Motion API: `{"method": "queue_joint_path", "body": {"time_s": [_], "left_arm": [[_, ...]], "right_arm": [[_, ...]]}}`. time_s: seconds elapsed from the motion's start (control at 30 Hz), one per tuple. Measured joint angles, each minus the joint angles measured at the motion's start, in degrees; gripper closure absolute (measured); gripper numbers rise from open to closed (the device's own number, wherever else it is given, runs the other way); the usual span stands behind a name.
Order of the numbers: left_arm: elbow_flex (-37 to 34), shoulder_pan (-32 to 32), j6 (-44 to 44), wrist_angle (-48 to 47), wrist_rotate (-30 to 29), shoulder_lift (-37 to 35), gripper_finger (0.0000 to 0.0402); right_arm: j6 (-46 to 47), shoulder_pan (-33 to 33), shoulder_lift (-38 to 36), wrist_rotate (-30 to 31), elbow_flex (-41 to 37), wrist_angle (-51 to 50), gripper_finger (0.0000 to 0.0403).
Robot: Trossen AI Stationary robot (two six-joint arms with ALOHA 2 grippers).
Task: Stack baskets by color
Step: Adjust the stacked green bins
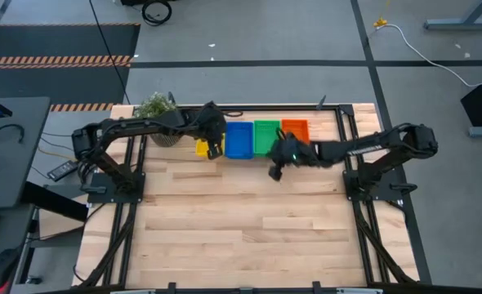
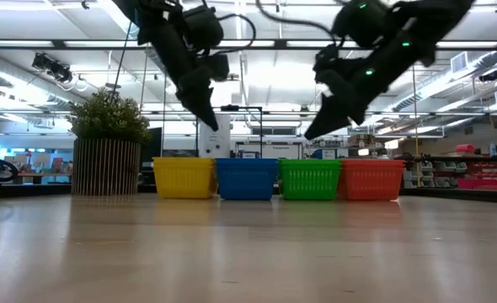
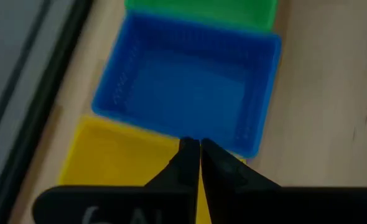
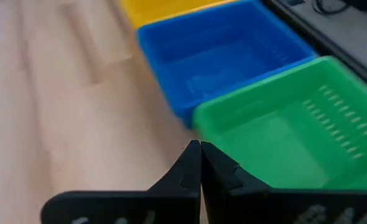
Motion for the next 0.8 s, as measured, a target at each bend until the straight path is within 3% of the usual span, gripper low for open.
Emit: {"method": "queue_joint_path", "body": {"time_s": [0.3,0.5,0.8], "left_arm": [[0.08,-0.75,-2.1,-0.7,-2.61,-0.78,0.0394],[0.08,-1.9,-3.49,-2.74,-3.74,-1.14,0.0384],[0.08,-3.32,-3.42,-3.57,-4.36,-1.11,0.0394]], "right_arm": [[-8.55,-12.42,10.76,-13.01,15.32,-16.68,0.04],[-11.43,-12.97,18.34,-16.43,19.36,-18.03,0.04],[-11.46,-12.36,18.18,-18.34,20.9,-18.83,0.04]]}}
